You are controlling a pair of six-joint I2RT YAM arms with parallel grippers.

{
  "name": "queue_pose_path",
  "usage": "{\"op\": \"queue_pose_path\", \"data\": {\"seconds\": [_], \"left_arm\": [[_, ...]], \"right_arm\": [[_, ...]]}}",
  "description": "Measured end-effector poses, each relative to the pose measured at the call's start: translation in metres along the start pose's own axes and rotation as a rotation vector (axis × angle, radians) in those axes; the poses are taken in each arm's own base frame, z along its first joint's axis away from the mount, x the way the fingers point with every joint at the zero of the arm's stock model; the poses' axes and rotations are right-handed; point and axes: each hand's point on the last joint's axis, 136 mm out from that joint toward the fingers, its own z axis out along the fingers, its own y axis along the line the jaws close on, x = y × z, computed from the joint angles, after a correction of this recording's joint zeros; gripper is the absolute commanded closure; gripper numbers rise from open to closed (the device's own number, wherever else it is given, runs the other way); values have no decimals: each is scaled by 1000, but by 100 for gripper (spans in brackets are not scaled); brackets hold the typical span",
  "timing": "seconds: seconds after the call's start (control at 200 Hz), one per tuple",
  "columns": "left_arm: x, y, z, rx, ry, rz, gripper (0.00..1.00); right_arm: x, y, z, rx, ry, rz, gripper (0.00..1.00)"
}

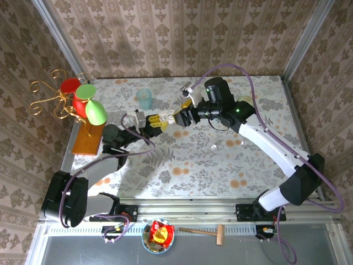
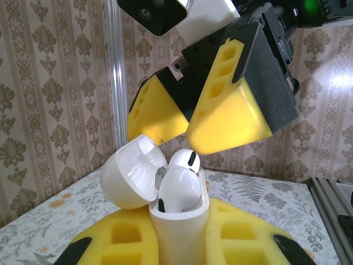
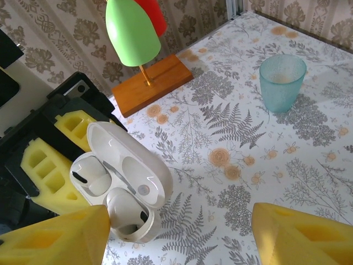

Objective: Insert the wireless bluetooth earbuds into the charging case

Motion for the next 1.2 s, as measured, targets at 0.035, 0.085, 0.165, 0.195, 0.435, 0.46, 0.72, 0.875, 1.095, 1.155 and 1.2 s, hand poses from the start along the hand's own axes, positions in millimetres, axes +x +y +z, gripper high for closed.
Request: {"op": "queue_pose_path", "data": {"seconds": [0.035,0.085,0.165,0.195,0.435,0.46,0.72,0.875,1.095,1.155,1.2], "left_arm": [[1,1,0,-2,2,-3,100],[2,2,0,-4,5,-7,100],[2,2,0,-4,4,-6,100],[2,2,0,-4,4,-5,100],[2,-1,0,15,3,32,100],[3,-1,0,19,3,41,100],[7,-9,-2,58,7,116,100],[13,-12,-4,66,16,143,100],[19,-13,-6,58,25,164,100],[21,-12,-6,54,31,157,100],[22,-11,-7,45,34,152,100]], "right_arm": [[1,0,1,0,2,3,31],[1,-1,1,2,5,7,31],[1,-1,1,3,3,8,30],[0,-1,0,3,1,8,30],[-14,2,-6,-1,-42,50,30],[-17,2,-6,-2,-47,60,30],[-47,-5,10,0,-44,102,30],[-27,-10,25,-8,83,130,30],[1,-9,22,-17,209,129,30],[3,-8,20,-19,218,119,30],[4,-6,17,-23,222,110,30]]}}
